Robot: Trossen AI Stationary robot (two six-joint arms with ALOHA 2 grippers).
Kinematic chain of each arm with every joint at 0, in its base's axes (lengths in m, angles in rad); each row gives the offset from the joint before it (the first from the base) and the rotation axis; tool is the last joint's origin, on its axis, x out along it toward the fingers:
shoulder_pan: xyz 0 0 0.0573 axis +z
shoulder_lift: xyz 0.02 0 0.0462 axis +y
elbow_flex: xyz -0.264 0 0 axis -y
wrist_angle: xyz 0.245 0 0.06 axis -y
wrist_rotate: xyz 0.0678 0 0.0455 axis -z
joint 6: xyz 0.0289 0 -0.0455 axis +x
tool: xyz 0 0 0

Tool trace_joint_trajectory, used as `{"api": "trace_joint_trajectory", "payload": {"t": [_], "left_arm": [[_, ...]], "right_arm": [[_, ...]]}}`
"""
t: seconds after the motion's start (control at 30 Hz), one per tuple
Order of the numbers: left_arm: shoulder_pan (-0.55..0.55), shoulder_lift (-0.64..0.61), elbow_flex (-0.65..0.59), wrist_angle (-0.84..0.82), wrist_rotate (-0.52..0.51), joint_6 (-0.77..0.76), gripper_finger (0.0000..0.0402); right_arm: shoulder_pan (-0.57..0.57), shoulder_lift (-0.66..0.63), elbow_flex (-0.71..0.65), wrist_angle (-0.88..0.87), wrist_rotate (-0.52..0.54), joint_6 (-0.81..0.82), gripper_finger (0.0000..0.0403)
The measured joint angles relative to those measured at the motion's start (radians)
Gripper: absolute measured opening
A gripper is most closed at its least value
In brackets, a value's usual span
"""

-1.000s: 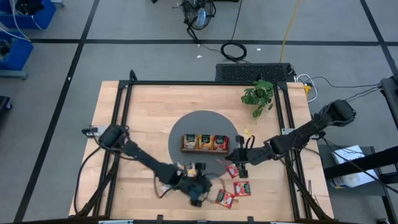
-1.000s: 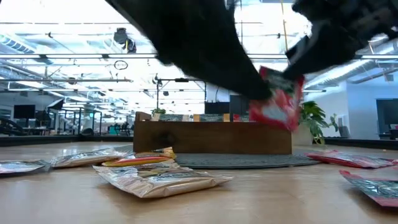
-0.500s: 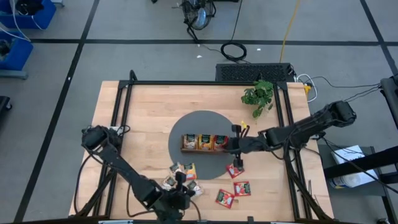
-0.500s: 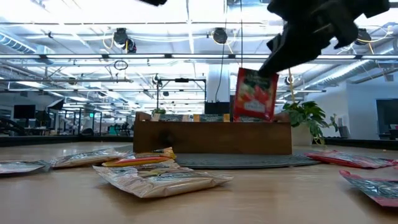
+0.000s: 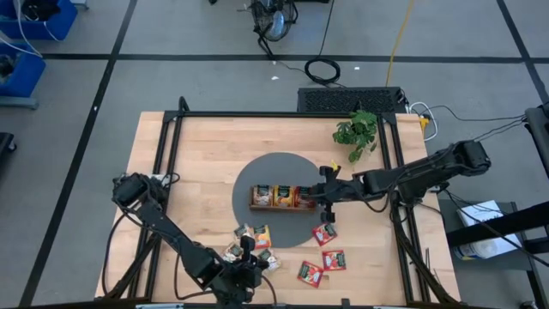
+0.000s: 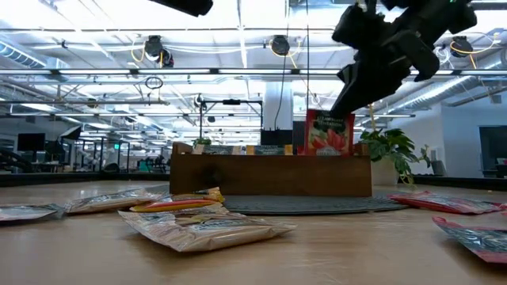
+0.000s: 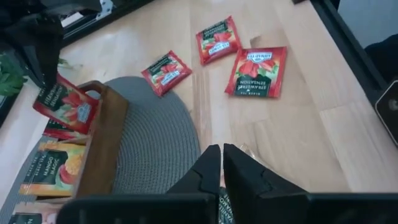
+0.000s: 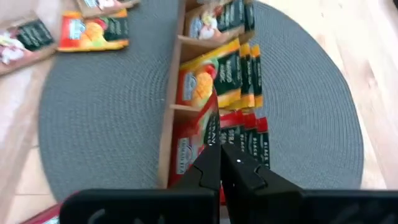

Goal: Pick & Place Tea
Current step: Put the red tea bag into the right section of the wooden organizer

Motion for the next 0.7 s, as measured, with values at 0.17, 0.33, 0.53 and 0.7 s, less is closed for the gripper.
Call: {"api": "trace_joint_trajectory", "payload": {"t": [0.17,0.33,0.53,0.7], "left_arm": [[0.001,0.0,0.0,-0.006,0.0,-0.001,0.0034],[0.001,0.0,0.0,-0.011,0.0,-0.001,0.0035],[0.001,0.0,0.0,-0.028,0.001,-0.016,0.0035],[0.001,0.0,0.0,-0.032,0.002,-0.021,0.0035]], "right_arm": [[-0.025,0.059,0.0,0.012,-0.019,0.005,0.0],[-0.058,0.128,-0.001,0.033,-0.065,0.008,0.0],[-0.07,0.146,-0.001,0.055,-0.073,0.019,0.0002],[-0.07,0.128,-0.002,0.081,-0.075,0.032,0.0032]]}}
